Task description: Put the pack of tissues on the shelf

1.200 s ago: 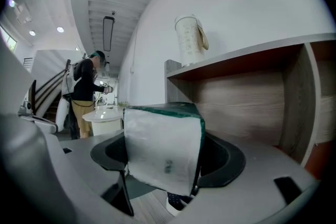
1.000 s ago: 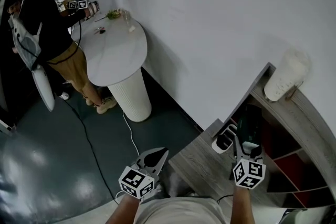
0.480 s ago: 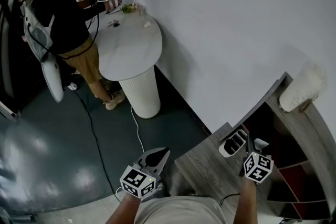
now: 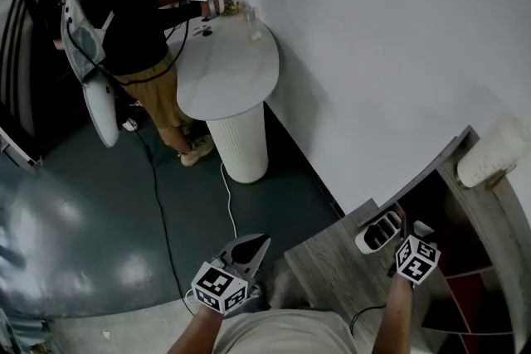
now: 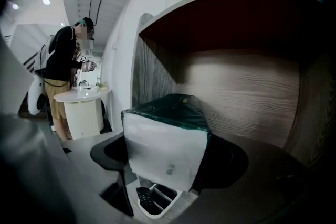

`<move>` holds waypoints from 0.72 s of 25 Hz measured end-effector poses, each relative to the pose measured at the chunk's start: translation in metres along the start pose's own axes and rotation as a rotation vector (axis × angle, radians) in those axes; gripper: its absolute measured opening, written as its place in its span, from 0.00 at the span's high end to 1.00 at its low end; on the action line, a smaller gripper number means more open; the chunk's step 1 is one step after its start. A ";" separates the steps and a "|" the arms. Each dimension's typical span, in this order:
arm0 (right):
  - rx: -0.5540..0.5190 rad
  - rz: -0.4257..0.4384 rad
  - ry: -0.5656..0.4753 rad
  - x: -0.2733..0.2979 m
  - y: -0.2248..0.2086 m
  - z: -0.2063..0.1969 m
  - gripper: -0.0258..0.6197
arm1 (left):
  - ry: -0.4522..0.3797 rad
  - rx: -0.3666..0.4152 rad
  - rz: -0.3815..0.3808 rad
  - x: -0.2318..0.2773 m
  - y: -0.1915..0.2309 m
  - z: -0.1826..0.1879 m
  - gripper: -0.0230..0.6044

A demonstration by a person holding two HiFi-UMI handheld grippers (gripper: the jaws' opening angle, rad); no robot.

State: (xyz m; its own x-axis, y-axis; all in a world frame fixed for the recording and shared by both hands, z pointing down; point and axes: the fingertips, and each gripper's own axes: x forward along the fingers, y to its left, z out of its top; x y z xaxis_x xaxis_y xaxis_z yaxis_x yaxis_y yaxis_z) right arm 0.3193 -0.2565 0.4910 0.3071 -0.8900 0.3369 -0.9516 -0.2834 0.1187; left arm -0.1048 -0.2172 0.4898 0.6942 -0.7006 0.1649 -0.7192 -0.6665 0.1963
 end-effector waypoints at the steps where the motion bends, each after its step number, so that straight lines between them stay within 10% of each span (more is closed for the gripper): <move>1: -0.001 0.001 -0.001 0.001 0.001 0.000 0.35 | -0.001 -0.002 0.007 -0.003 0.001 -0.001 0.93; 18: -0.003 0.041 -0.053 -0.006 0.009 0.008 0.29 | -0.006 -0.024 0.047 -0.028 0.001 -0.010 0.93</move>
State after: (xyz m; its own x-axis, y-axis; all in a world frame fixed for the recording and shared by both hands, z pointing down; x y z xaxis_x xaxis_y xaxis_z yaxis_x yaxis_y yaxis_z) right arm 0.3084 -0.2563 0.4827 0.2664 -0.9186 0.2918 -0.9634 -0.2448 0.1089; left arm -0.1244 -0.1959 0.4951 0.6592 -0.7329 0.1686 -0.7504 -0.6262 0.2119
